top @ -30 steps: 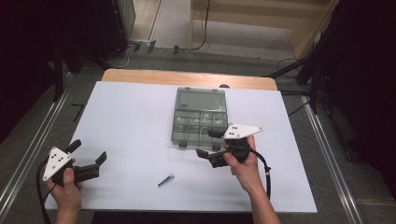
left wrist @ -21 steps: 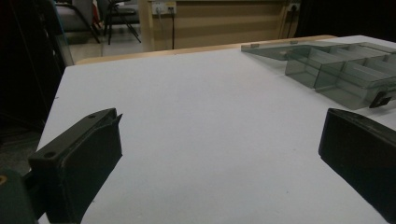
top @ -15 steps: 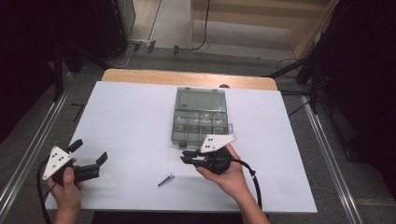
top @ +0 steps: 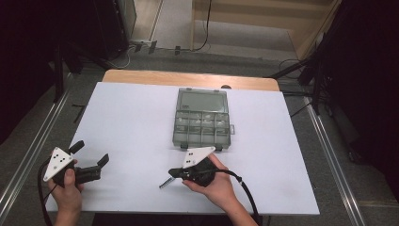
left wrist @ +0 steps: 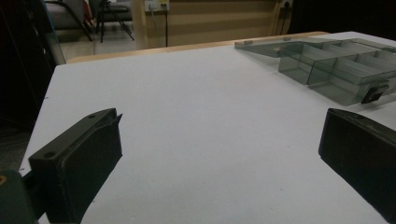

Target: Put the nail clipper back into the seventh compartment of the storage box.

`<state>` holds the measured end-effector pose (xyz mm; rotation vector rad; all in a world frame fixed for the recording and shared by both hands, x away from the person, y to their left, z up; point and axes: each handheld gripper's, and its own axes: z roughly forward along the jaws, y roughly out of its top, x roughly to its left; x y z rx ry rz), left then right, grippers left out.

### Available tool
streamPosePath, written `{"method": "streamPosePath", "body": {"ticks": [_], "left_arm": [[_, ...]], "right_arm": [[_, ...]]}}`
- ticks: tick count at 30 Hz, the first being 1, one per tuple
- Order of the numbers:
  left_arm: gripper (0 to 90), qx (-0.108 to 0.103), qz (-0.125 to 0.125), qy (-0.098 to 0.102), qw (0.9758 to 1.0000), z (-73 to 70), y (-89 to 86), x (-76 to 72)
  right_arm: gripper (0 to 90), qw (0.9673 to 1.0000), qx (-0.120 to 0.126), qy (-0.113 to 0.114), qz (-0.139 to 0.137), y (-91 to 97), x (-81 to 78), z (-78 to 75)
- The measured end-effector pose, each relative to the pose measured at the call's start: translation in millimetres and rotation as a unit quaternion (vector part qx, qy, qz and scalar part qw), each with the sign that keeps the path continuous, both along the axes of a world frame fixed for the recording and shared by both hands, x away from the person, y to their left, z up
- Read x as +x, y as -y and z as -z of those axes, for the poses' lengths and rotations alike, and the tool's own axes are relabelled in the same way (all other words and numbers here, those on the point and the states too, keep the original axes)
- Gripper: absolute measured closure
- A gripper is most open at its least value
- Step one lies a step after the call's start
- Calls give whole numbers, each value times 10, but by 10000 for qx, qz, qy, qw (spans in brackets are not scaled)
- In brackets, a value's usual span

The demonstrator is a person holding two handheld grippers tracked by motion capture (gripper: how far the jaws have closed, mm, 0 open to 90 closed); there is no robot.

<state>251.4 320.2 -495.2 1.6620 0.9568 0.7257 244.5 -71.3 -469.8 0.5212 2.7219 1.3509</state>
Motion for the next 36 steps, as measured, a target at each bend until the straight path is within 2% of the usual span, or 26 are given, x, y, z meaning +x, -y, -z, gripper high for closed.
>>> {"method": "streamPosePath", "body": {"ticks": [9, 14, 20, 32, 36], "left_arm": [[0, 75, 32, -2, 10000, -1, 17, 2], [0, 60, 44, -4, 10000, 0, 17, 5], [0, 67, 64, -15, 10000, 0, 22, 8], [0, 74, 42, 6, 10000, -2, 20, 2], [0, 54, 41, 15, 10000, -1, 22, 1]], "right_arm": [[900, 9992, -275, 67, -288, -171, -74, 109], [900, 9986, -338, 40, -409, -227, -83, 153], [900, 9962, -610, 103, -607, -336, -114, 229], [900, 9948, -857, 81, -547, -441, -80, 367], [900, 9953, -812, 102, -520, -461, -64, 390]]}}
